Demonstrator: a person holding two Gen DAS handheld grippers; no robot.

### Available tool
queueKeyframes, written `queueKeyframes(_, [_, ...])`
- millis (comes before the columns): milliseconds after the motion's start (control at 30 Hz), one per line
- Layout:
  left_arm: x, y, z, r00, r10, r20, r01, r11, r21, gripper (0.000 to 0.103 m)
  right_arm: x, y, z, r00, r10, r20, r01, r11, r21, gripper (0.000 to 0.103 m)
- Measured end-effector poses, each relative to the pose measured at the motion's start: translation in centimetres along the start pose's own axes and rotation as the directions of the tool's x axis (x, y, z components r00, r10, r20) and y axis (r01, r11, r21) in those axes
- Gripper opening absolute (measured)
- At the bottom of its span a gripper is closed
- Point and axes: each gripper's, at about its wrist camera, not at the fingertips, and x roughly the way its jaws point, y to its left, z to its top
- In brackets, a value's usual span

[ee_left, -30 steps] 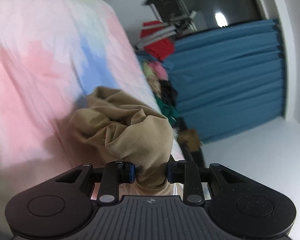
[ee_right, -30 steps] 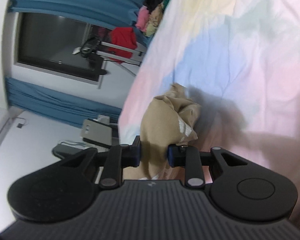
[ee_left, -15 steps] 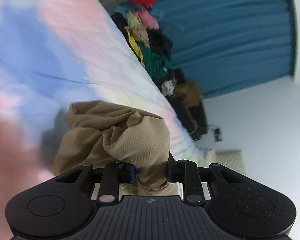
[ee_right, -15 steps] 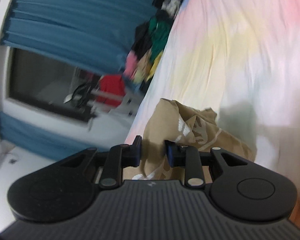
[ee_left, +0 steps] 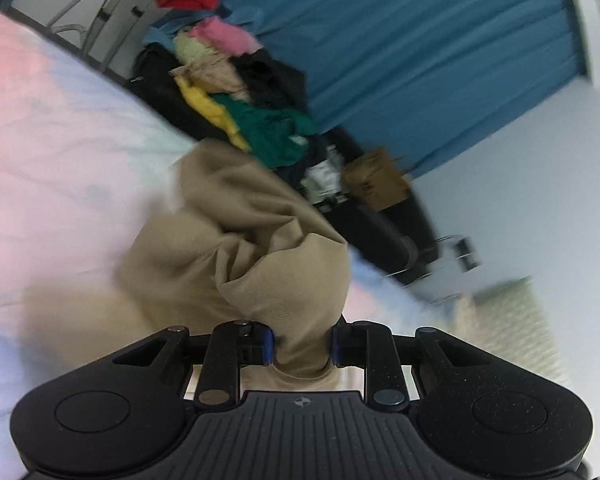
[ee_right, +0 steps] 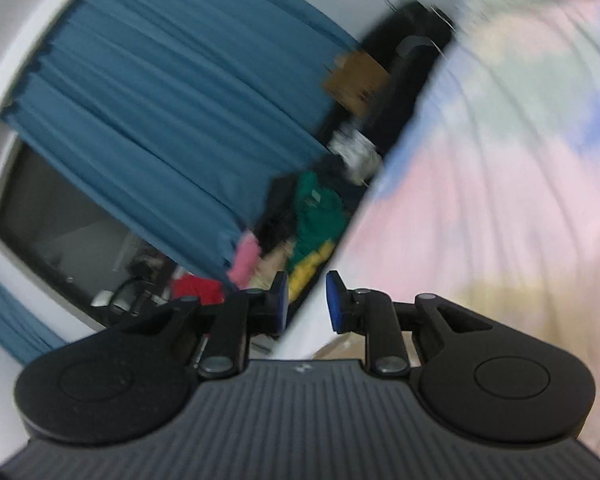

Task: Fold clothes

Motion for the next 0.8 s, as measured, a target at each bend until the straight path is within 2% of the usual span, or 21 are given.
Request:
queueKeyframes(100, [1.2,6.1,-2.3,0.998,0.057,-0.033,-0.058,0.998,-0.028,0.025,1.6,-4.7,-2.6,0.994,-0.058,-0.096,0.061,0.998,0.035,0.023])
queueKeyframes(200, [1.0,11.8,-3.3,0.999,0.014,-0.043,-0.019,0.993,-0.113,0.025,3.5,-8.3,-7.2,0.974,-0.093,-0.205,0.114,0.989,0.094,0.025])
queueKeyframes(267, [0.7,13.6,-3.7,0.999,-0.019,-0.045,0.012,0.989,-0.147,0.025,4.9,-10.1,-10.2,0.952,-0.105,-0.288,0.150,0.979,0.140,0.026])
queueKeyframes(333, [0.2,14.7,-4.2,0.998,-0.043,-0.046,0.035,0.986,-0.163,0.025,5.8,-11.1,-12.7,0.936,-0.058,-0.348,0.133,0.972,0.195,0.027])
queueKeyframes(367, [0.1,14.6,-4.3,0.998,-0.045,-0.045,0.038,0.987,-0.154,0.025,6.3,-11.3,-13.6,0.932,-0.021,-0.363,0.105,0.971,0.214,0.034])
queueKeyframes(400, [0.0,14.5,-4.2,0.998,-0.046,-0.042,0.039,0.989,-0.143,0.025,6.7,-11.3,-14.2,0.929,0.010,-0.369,0.079,0.971,0.226,0.049])
queueKeyframes(433, [0.0,14.4,-4.2,0.998,-0.046,-0.040,0.040,0.990,-0.132,0.025,7.0,-11.1,-14.6,0.931,0.041,-0.363,0.048,0.972,0.231,0.058])
queueKeyframes(467, [0.1,14.4,-4.2,0.998,-0.046,-0.039,0.041,0.991,-0.128,0.025,7.2,-10.9,-15.0,0.934,0.069,-0.352,0.017,0.972,0.234,0.075])
queueKeyframes(500, [0.3,14.5,-4.2,0.998,-0.048,-0.037,0.043,0.991,-0.130,0.025,7.6,-10.7,-15.1,0.936,0.069,-0.346,0.014,0.973,0.231,0.080])
queueKeyframes(633, [0.9,14.8,-3.6,0.998,-0.047,-0.034,0.042,0.990,-0.136,0.025,9.7,-9.8,-14.7,0.946,-0.012,-0.325,0.085,0.973,0.213,0.080])
queueKeyframes(667, [1.2,14.8,-3.4,0.998,-0.043,-0.034,0.038,0.990,-0.135,0.025,9.9,-9.4,-14.2,0.951,-0.033,-0.308,0.104,0.970,0.218,0.072])
queueKeyframes(700, [1.2,14.6,-3.1,0.999,-0.042,-0.034,0.037,0.990,-0.136,0.025,10.0,-8.8,-13.7,0.955,-0.053,-0.292,0.116,0.972,0.205,0.045])
queueKeyframes(733, [1.1,14.2,-2.9,0.999,-0.043,-0.033,0.038,0.990,-0.137,0.025,10.2,-7.9,-13.0,0.957,-0.072,-0.281,0.123,0.978,0.168,0.032])
queueKeyframes(800, [1.1,12.9,-2.0,0.999,-0.038,-0.033,0.033,0.991,-0.133,0.025,10.6,-5.6,-11.5,0.961,-0.093,-0.261,0.123,0.987,0.102,0.016])
